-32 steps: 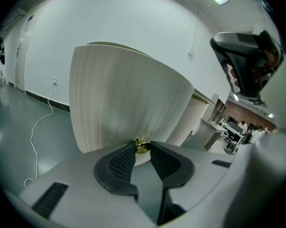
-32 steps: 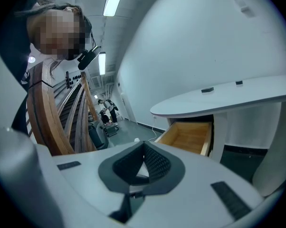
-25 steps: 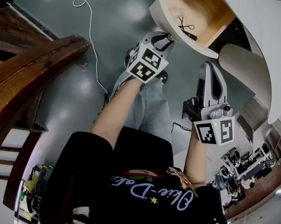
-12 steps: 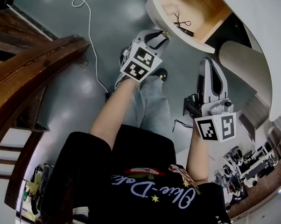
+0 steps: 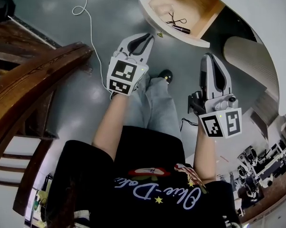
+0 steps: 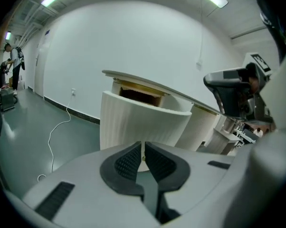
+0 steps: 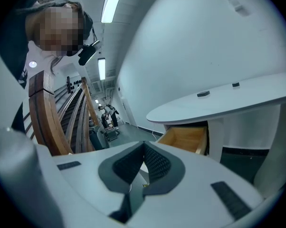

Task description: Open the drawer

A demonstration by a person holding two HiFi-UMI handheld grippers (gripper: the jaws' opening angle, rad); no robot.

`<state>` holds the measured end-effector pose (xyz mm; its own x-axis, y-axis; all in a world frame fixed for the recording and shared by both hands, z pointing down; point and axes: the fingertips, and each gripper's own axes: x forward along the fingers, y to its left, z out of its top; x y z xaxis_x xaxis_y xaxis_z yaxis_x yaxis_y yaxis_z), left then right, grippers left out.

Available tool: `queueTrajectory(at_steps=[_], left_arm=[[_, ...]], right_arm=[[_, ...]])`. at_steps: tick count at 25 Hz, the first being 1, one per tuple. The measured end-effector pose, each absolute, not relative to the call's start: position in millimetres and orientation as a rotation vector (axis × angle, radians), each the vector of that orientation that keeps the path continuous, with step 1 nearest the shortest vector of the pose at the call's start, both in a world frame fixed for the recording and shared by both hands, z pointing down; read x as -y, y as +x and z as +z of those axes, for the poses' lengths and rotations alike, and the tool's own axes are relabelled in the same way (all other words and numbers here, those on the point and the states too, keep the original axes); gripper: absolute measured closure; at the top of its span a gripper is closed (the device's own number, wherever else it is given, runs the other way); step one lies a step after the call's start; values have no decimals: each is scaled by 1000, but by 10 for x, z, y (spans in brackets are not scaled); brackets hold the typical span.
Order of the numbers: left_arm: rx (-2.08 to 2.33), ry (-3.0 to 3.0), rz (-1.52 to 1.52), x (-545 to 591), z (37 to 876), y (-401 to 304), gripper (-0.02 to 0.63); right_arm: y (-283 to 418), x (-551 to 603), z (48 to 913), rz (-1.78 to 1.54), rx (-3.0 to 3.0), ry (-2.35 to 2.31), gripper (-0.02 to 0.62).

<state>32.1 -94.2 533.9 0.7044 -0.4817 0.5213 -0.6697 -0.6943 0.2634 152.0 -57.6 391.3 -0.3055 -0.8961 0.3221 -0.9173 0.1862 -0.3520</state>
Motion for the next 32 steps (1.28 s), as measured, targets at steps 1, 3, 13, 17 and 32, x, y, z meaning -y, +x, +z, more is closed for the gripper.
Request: queueTrajectory(at_steps=[1, 3, 13, 17, 32], left_arm=[[898, 2479, 565, 951, 5252, 340, 590], [897, 2495, 555, 939, 5091, 391, 601], [769, 2603, 552, 824, 4390, 669, 601], [766, 2637, 544, 830, 4058, 695, 601], [721, 2730, 483, 498, 3131, 937, 601]], right_arm=[[1565, 578, 3876, 757, 2388, 1832, 595], [1641, 573, 3806, 748, 2391, 1843, 595], [1876, 413, 3469, 695, 2393, 1886, 595], [1994, 328, 3263, 674, 2393, 1906, 595], [2252, -153, 2632, 581, 2388, 1979, 595]])
